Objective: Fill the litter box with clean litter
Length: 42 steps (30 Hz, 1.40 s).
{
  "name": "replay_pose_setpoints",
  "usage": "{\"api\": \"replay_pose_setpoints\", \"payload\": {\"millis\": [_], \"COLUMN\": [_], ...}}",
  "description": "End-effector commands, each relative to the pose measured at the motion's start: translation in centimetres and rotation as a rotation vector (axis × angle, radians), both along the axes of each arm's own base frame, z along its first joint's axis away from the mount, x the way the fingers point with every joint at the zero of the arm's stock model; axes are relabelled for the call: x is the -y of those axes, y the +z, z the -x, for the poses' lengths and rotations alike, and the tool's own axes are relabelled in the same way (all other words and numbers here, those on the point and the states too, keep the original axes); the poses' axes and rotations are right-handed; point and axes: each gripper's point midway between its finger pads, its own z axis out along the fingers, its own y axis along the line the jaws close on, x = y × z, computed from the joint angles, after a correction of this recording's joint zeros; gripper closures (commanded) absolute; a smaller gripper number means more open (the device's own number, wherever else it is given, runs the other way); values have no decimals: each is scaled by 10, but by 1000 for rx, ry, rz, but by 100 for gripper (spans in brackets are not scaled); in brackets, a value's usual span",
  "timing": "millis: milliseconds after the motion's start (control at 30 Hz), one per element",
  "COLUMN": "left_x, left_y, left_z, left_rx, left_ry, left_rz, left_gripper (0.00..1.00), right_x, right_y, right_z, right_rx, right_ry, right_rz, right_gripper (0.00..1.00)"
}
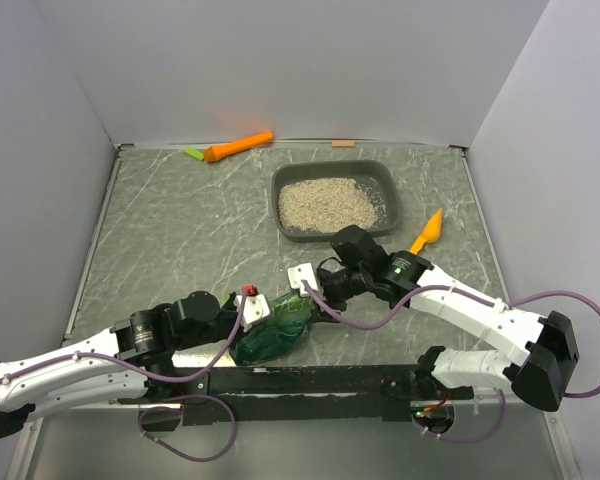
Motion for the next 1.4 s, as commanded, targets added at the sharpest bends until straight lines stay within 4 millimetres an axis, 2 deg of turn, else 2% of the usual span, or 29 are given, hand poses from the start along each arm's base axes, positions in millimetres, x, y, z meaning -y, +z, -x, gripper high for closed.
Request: {"api": "replay_pose_setpoints", "payload": {"millis": [0,167,233,267,300,333,433,567,633,700,767,833,867,900,1033,1067,1133,1200,1233,1300,1333,1367], "left_x": [9,8,7,6,6,5,0,-6,-8,-12,-11,-13,-9,-15,-15,-15,-6,3,5,4,3,3], "left_y": [43,43,44,45,45,45,47,41,41,45,53,67,72,78,76,71,56,39,35,24,20,14], "left_z": [-15,-16,-17,-17,-17,-18,-25,-42,-52,-65,-71,-85,-84,-95,-103,-106,-98,-89,-88,-91,-92,-90], "left_rx": [79,80,83,85,87,93,126,194,234,285,334,378,379,389,376,363,327,278,270,261,264,258], "left_ry": [54,61,66,65,66,71,100,162,188,230,201,197,159,183,123,116,51,-7,-19,2,7,5], "left_rz": [140,139,143,144,144,145,124,28,-24,-52,-68,-55,-35,-32,-17,-22,-7,1,4,3,0,-5], "left_gripper": [99,99,99,99,99,99,99,99,99,99,99,99,99,99,99,99,99,99,99,99,99,99], "right_x": [-11,-11,-9,-9,-7,2,11,19,24,27,30,30,28,26,29,30,33,30,33,30,29,28], "right_y": [-2,-20,-24,-24,-26,-33,-24,18,29,40,46,51,54,56,48,44,32,29,20,15,9,6], "right_z": [12,17,14,10,6,0,-18,-43,-54,-61,-68,-71,-70,-69,-59,-55,-50,-48,-44,-40,-41,-41], "right_rx": [-31,-83,-77,-71,-58,-39,45,183,221,224,225,213,208,191,121,96,63,42,28,-4,-9,-27], "right_ry": [59,60,47,39,19,-12,-77,-170,-210,-233,-267,-298,-301,-311,-349,-362,-376,-389,-395,-396,-407,-426], "right_rz": [-51,-12,12,28,53,114,169,119,123,146,184,180,167,151,135,136,139,114,120,105,98,93], "right_gripper": [34,40,69,88,100,100,100,100,100,100,100,100,100,100,100,100,100,100,100,100,90,85]}}
